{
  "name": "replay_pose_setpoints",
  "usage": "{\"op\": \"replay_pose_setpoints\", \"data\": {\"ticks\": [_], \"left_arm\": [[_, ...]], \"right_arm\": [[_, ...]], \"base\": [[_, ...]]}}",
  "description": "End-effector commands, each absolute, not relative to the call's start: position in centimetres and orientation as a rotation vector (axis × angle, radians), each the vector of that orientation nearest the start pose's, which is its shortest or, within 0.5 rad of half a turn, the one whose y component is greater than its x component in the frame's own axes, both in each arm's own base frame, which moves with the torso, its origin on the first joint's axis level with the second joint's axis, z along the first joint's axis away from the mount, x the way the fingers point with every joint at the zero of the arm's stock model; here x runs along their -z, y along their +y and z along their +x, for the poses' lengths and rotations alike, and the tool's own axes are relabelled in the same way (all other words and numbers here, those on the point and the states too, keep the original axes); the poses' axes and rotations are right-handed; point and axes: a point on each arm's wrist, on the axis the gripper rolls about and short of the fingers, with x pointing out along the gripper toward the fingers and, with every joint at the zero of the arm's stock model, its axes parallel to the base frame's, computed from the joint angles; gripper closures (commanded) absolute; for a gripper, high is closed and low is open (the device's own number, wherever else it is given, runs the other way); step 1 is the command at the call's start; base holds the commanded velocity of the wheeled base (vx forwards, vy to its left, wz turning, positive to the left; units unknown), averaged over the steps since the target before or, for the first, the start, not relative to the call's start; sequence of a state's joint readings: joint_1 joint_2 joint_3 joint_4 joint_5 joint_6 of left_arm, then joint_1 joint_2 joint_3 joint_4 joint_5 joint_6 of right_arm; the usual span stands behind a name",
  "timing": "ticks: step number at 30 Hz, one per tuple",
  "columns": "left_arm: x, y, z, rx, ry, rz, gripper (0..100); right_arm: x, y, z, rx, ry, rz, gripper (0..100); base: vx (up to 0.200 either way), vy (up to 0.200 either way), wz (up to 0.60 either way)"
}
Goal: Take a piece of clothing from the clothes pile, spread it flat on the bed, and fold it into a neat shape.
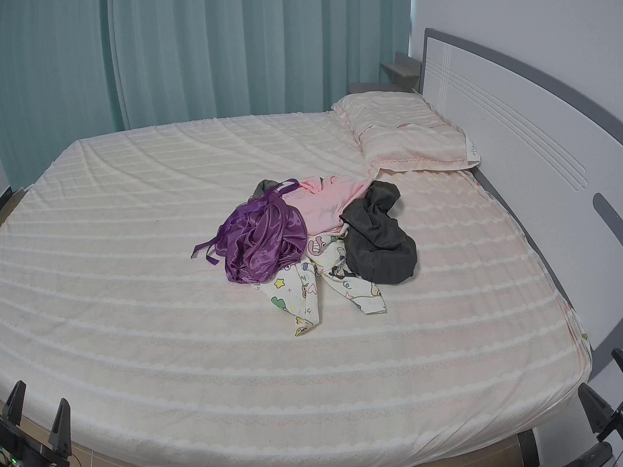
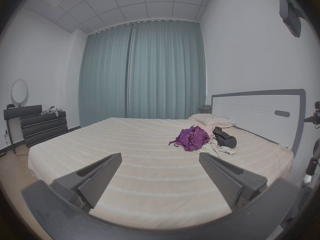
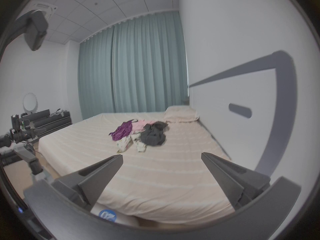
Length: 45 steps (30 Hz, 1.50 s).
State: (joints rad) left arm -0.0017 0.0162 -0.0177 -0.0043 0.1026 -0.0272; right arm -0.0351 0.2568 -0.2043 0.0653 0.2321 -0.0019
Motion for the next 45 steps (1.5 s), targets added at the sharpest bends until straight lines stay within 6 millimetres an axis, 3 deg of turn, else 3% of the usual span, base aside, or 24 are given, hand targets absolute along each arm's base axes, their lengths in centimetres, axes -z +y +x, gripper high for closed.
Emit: {"op": "replay_pose_setpoints", "data": {"ticks": [1,5,6,10,11,17,21,24,27,33,39,40,45], "left_arm": [[-7.6,0.2,-2.3,-0.101,-0.006,-0.028,0],[-7.6,0.2,-2.3,-0.101,-0.006,-0.028,0],[-7.6,0.2,-2.3,-0.101,-0.006,-0.028,0],[-7.6,0.2,-2.3,-0.101,-0.006,-0.028,0],[-7.6,0.2,-2.3,-0.101,-0.006,-0.028,0],[-7.6,0.2,-2.3,-0.101,-0.006,-0.028,0],[-7.6,0.2,-2.3,-0.101,-0.006,-0.028,0],[-7.6,0.2,-2.3,-0.101,-0.006,-0.028,0],[-7.6,0.2,-2.3,-0.101,-0.006,-0.028,0],[-7.6,0.2,-2.3,-0.101,-0.006,-0.028,0],[-7.6,0.2,-2.3,-0.101,-0.006,-0.028,0],[-7.6,0.2,-2.3,-0.101,-0.006,-0.028,0],[-7.6,0.2,-2.3,-0.101,-0.006,-0.028,0]], "right_arm": [[-14.3,0.7,6.5,-0.342,0.479,0.169,0],[-14.6,0.7,10.4,-0.351,0.539,0.2,0],[-14.3,0.7,12.4,-0.345,0.573,0.223,0],[-14.1,1.3,15.6,-0.37,0.606,0.26,0],[-13.8,2.1,17.2,-0.389,0.629,0.286,0],[-13.1,5.6,22.8,-0.413,0.667,0.386,0],[-12.0,8.0,25.5,-0.411,0.672,0.41,0],[-10.6,10.9,28.3,-0.395,0.649,0.432,0],[-9.3,13.0,30.4,-0.369,0.637,0.434,0],[-6.6,15.5,34.1,-0.337,0.649,0.419,0],[-4.0,16.5,36.2,-0.324,0.677,0.411,0],[-2.9,16.8,36.8,-0.31,0.689,0.403,0],[-1.4,17.3,38.5,-0.288,0.678,0.398,0]], "base": [[0.0,0.0,0.0],[0.0,0.0,0.0],[0.0,0.0,0.0],[0.0,0.0,0.0],[0.0,0.0,0.0],[0.0,0.0,0.0],[0.0,0.0,0.0],[0.0,0.0,0.0],[0.0,0.0,0.0],[0.0,0.0,0.0],[0.0,0.0,0.0],[0.0,0.0,0.0],[0.0,0.0,0.0]]}}
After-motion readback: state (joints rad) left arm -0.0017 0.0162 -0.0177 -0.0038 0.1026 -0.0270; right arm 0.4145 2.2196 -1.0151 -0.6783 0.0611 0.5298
